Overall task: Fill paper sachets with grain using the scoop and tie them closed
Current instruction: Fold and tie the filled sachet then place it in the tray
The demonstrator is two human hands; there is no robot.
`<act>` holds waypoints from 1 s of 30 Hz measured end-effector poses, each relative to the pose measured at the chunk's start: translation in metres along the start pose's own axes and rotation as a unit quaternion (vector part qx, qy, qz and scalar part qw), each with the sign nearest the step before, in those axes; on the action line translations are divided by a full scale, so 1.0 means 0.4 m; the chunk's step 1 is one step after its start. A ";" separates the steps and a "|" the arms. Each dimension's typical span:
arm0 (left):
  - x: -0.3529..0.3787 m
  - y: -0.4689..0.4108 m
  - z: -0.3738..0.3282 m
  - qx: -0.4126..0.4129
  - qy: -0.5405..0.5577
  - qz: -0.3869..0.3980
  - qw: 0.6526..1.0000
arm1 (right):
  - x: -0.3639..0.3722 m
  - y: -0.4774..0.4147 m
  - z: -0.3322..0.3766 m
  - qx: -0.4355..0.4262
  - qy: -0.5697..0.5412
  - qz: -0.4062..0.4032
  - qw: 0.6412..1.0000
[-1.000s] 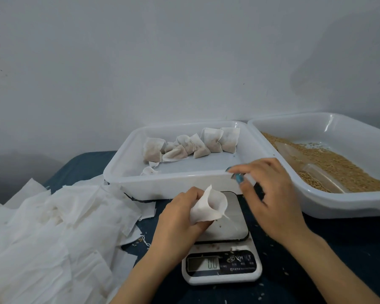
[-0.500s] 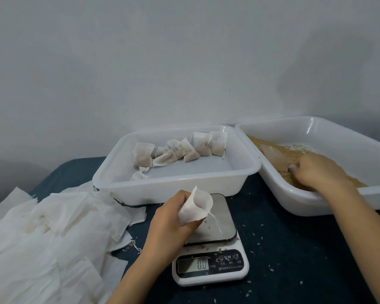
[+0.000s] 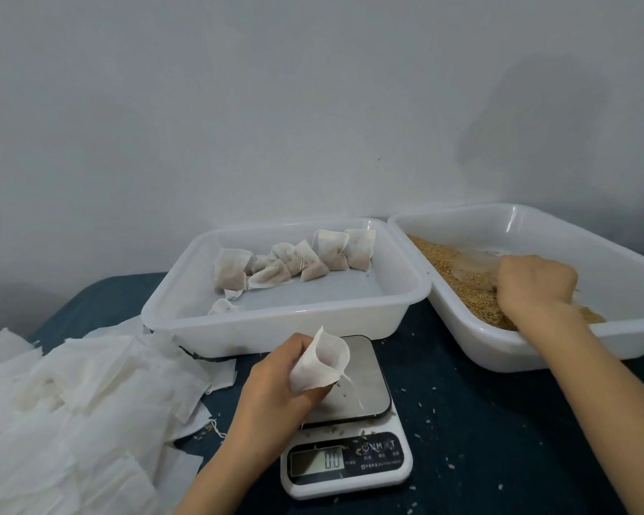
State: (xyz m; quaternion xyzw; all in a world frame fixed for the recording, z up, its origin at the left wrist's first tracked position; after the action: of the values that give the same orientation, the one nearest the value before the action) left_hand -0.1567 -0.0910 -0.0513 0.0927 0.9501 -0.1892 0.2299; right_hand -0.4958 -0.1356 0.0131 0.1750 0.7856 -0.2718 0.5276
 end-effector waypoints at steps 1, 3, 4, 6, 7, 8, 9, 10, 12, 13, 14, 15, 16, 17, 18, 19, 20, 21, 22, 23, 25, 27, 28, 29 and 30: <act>0.000 0.000 -0.002 -0.002 0.003 0.000 1.000 | -0.003 0.002 0.009 -0.015 0.014 -0.013 1.000; 0.002 0.000 -0.007 -0.004 0.011 0.000 1.000 | -0.010 0.012 0.027 -0.068 0.024 -0.050 0.996; 0.003 0.000 -0.007 -0.005 0.013 0.001 1.000 | -0.009 0.016 0.033 -0.095 0.016 -0.065 0.993; 0.003 0.001 -0.009 -0.008 0.013 0.002 1.000 | -0.002 0.021 0.033 -0.118 -0.034 -0.069 0.990; 0.003 0.002 -0.008 -0.007 0.011 0.002 1.000 | -0.001 0.020 0.027 -0.112 -0.066 -0.065 0.989; 0.002 0.001 -0.007 -0.006 0.007 0.003 1.000 | 0.001 0.018 0.021 -0.094 -0.097 -0.059 0.989; 0.002 0.001 -0.006 -0.006 0.001 0.005 1.000 | 0.003 0.016 0.012 -0.069 -0.124 -0.053 0.989; 0.001 0.001 -0.004 -0.008 -0.004 0.005 1.000 | 0.003 0.014 0.006 -0.044 -0.139 -0.053 0.988; -0.002 0.001 -0.002 -0.012 -0.006 -0.001 1.000 | 0.008 0.014 -0.001 -0.011 -0.152 -0.045 0.987; -0.003 0.001 -0.003 -0.014 -0.006 -0.005 1.000 | 0.010 0.014 -0.004 -0.003 -0.155 -0.031 0.987; -0.004 0.001 -0.003 -0.014 -0.006 -0.008 1.000 | 0.013 0.014 -0.006 0.001 -0.156 -0.014 0.988; -0.004 0.001 -0.003 -0.015 -0.006 -0.011 1.000 | 0.015 0.013 -0.009 0.001 -0.158 0.001 0.987; -0.005 0.001 -0.002 -0.018 -0.004 -0.012 1.000 | 0.018 0.011 -0.010 0.002 -0.163 0.013 0.986; -0.005 0.001 -0.002 -0.021 -0.001 -0.011 1.000 | 0.020 0.009 -0.012 0.005 -0.174 0.016 0.985; -0.005 0.001 -0.001 -0.024 0.002 -0.011 1.000 | 0.021 0.007 -0.013 0.010 -0.189 0.012 0.982; -0.005 0.001 -0.001 -0.027 0.007 -0.012 1.000 | 0.020 0.005 -0.015 0.017 -0.205 0.004 0.979; -0.005 0.001 -0.001 -0.030 0.013 -0.014 0.999 | 0.018 0.003 -0.017 0.024 -0.217 -0.006 0.976; -0.006 0.001 -0.001 -0.033 0.021 -0.017 0.999 | 0.016 0.002 -0.018 0.028 -0.225 -0.018 0.974; -0.006 0.001 -0.001 -0.036 0.030 -0.020 0.999 | 0.014 0.002 -0.020 0.027 -0.228 -0.031 0.973; -0.007 0.001 -0.002 -0.039 0.037 -0.021 0.998 | 0.010 0.003 -0.020 0.024 -0.230 -0.046 0.972; -0.007 -0.001 -0.003 -0.044 0.044 -0.022 0.998 | -0.001 0.010 -0.020 0.013 -0.246 -0.073 0.966; -0.007 -0.002 -0.003 -0.047 0.046 -0.022 0.998 | -0.016 0.022 -0.017 -0.007 -0.273 -0.095 0.957; -0.007 -0.002 -0.002 -0.049 0.046 -0.022 0.997 | -0.023 0.027 -0.015 -0.019 -0.287 -0.105 0.952; -0.007 -0.002 -0.001 -0.050 0.047 -0.022 0.997 | -0.031 0.033 -0.013 -0.035 -0.300 -0.115 0.946; -0.007 -0.002 0.000 -0.051 0.046 -0.022 0.997 | -0.041 0.041 -0.011 -0.054 -0.311 -0.126 0.940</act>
State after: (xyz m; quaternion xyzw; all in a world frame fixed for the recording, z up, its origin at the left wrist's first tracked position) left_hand -0.1545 -0.0919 -0.0497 0.0688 0.9698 -0.1412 0.1864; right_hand -0.4835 -0.1198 0.0257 -0.0477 0.6112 -0.3343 0.7159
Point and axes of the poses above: each hand's wrist, its own y-axis away from the middle knuckle, its own x-axis out of the palm, z = x × y, the point moved 4 cm from there along -y, towards the middle knuckle, and after that the axes turned 6 degrees about y, right-handed, at the moved point
